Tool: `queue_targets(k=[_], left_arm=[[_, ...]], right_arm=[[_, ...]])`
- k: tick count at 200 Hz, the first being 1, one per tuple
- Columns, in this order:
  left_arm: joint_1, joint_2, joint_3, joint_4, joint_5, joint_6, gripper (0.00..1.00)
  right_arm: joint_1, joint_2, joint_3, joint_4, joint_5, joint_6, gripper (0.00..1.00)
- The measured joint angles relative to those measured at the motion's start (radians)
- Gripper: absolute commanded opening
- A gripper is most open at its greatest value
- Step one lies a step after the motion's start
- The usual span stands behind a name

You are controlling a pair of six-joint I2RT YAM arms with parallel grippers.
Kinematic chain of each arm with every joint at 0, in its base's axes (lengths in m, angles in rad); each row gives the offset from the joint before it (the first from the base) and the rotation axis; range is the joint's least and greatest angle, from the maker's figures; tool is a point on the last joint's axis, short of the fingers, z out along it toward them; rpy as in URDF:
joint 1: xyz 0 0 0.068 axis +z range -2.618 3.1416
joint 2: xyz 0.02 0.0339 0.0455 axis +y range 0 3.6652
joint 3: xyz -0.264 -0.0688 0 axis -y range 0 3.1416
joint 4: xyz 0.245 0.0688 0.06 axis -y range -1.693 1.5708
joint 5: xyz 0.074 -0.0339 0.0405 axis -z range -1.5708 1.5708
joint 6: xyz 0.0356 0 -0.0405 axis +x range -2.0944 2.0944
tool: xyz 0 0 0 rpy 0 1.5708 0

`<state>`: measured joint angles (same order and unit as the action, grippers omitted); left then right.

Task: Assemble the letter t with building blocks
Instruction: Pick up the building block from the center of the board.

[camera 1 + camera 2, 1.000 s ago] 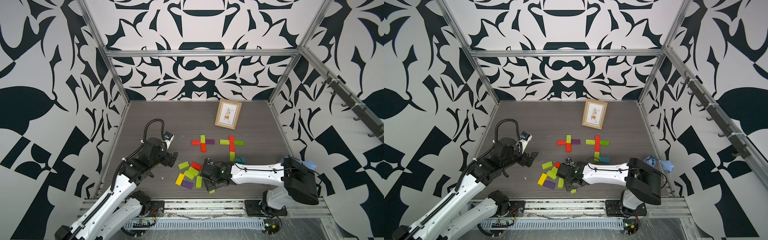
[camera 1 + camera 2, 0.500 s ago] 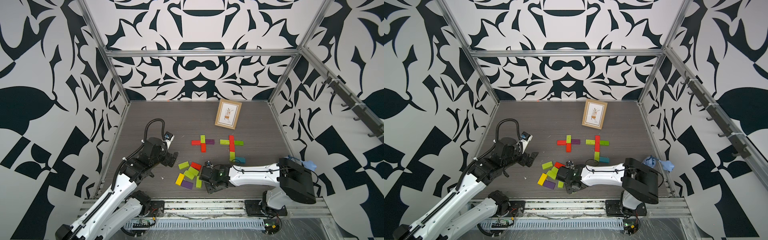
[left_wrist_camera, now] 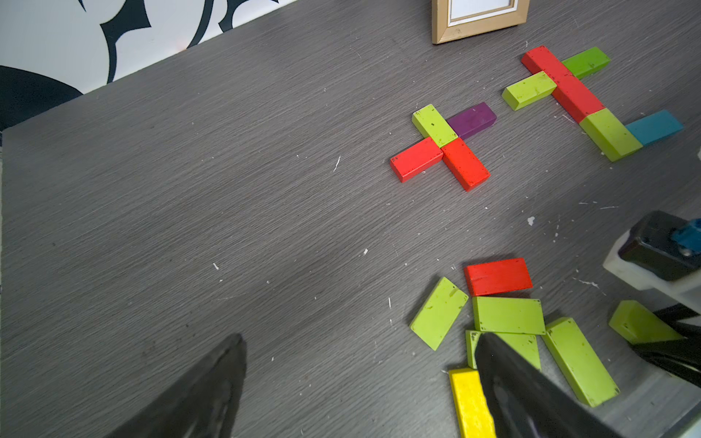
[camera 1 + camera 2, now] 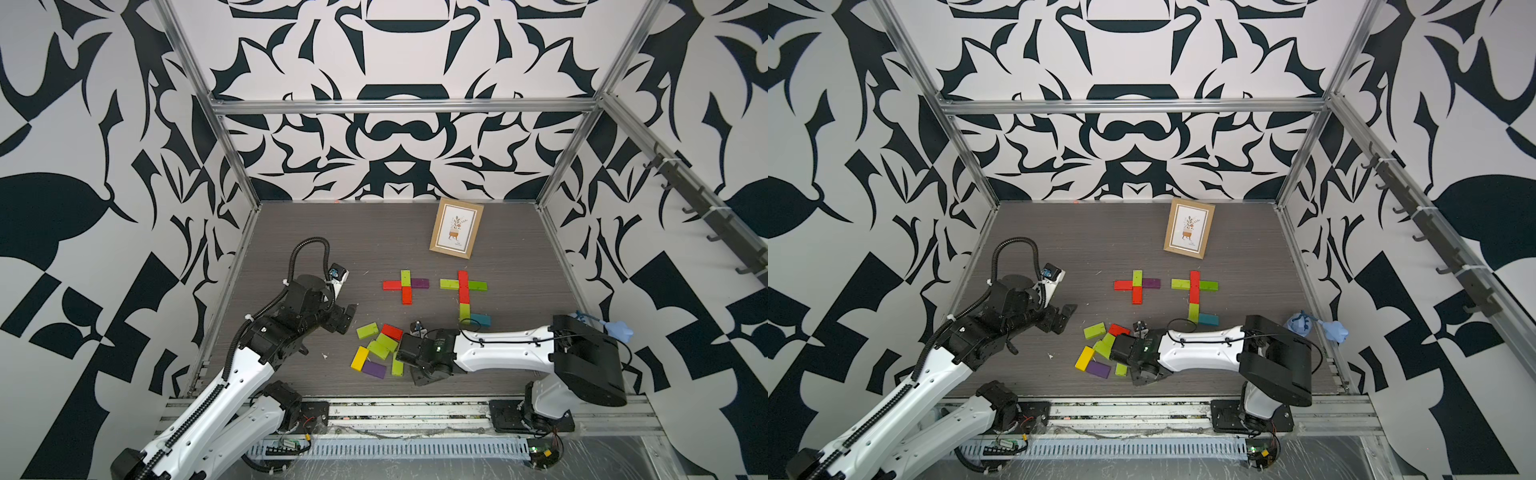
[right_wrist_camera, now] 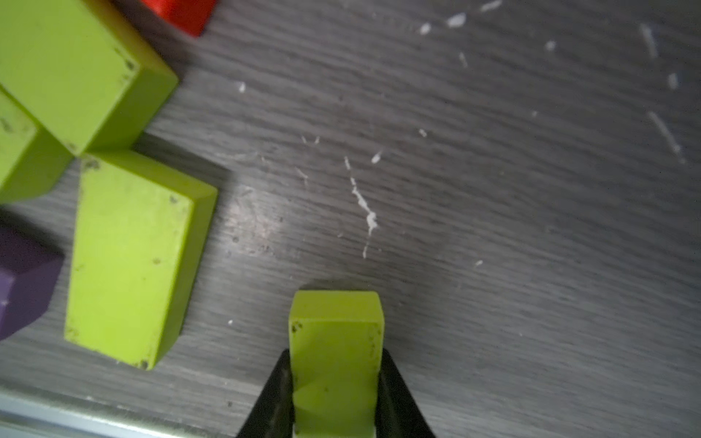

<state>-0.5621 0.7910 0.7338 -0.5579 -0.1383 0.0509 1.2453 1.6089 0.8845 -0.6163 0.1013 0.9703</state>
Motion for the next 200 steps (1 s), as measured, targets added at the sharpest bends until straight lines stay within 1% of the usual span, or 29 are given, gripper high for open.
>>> queue_targets(k=[26, 54, 129, 156, 200], left_arm=[[0.000, 0.000, 0.000, 0.000, 0.000, 0.000, 0.98], [0.000, 0.000, 0.000, 0.000, 0.000, 0.000, 0.98], [0.000, 0.000, 0.000, 0.000, 0.001, 0.000, 0.98], [0.000, 0.000, 0.000, 0.000, 0.001, 0.000, 0.98], [0.000, 0.000, 0.000, 0.000, 0.002, 0.000, 0.98]], right_arm=[[-0.005, 0.019, 0.055, -0.029, 0.023, -0.003, 0.19], [-0.032, 0.026, 0.109, -0.039, 0.031, -0.005, 0.16], [-0.203, 0.043, 0.155, -0.024, 0.014, -0.023, 0.16], [-0.246, 0.086, 0.189, -0.005, 0.007, -0.038, 0.15], [-0.283, 0.204, 0.286, 0.010, 0.008, -0.046, 0.13]])
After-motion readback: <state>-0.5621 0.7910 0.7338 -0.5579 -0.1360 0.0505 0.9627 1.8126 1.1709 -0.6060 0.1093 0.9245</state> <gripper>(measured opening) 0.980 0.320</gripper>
